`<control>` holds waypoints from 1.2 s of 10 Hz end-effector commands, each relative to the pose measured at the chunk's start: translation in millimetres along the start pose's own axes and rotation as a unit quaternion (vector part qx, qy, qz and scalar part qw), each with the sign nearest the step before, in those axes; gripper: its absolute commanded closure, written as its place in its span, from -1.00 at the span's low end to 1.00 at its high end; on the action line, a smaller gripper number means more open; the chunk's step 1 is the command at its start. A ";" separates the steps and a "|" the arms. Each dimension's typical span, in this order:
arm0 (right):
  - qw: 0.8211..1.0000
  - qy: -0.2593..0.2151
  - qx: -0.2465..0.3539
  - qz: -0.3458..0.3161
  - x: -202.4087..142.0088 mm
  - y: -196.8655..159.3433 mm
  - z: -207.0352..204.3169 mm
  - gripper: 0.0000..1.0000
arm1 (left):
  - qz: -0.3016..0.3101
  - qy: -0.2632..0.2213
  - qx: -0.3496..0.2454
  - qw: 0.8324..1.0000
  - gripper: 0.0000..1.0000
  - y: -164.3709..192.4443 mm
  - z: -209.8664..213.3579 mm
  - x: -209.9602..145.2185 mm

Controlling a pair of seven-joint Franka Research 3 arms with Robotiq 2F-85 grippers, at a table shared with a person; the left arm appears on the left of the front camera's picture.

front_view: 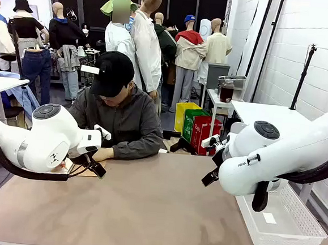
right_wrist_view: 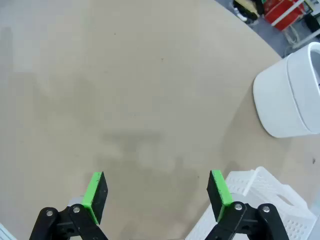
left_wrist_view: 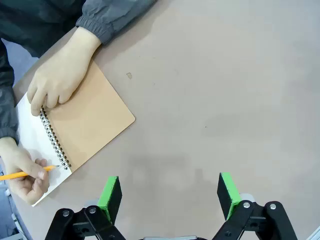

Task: Sort the paper based on its condition.
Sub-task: If a person hands you a paper, place it in the Organizing basket , and if it's crumpled, put it in the Trash can.

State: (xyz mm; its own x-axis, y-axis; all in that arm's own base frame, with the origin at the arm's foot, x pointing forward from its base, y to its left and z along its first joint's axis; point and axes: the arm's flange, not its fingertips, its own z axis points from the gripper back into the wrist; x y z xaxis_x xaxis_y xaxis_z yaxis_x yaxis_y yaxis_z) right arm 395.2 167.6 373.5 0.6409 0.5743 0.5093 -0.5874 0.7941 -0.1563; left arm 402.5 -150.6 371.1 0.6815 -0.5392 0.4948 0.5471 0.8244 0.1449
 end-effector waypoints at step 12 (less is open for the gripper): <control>1.000 0.000 0.000 0.000 0.0 0.0 0.0 -1.00 | 0.000 0.000 0.000 1.000 -1.00 0.0 0.0 0.0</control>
State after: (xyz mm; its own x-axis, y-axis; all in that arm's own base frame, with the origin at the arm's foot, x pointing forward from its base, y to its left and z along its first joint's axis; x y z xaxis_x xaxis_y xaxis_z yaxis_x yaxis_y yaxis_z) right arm 395.2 167.5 373.6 0.6410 0.5743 0.5092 -0.5872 0.7942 -0.1565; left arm 401.9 -152.0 371.1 0.6793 -0.5427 0.4940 0.5497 0.8222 0.1474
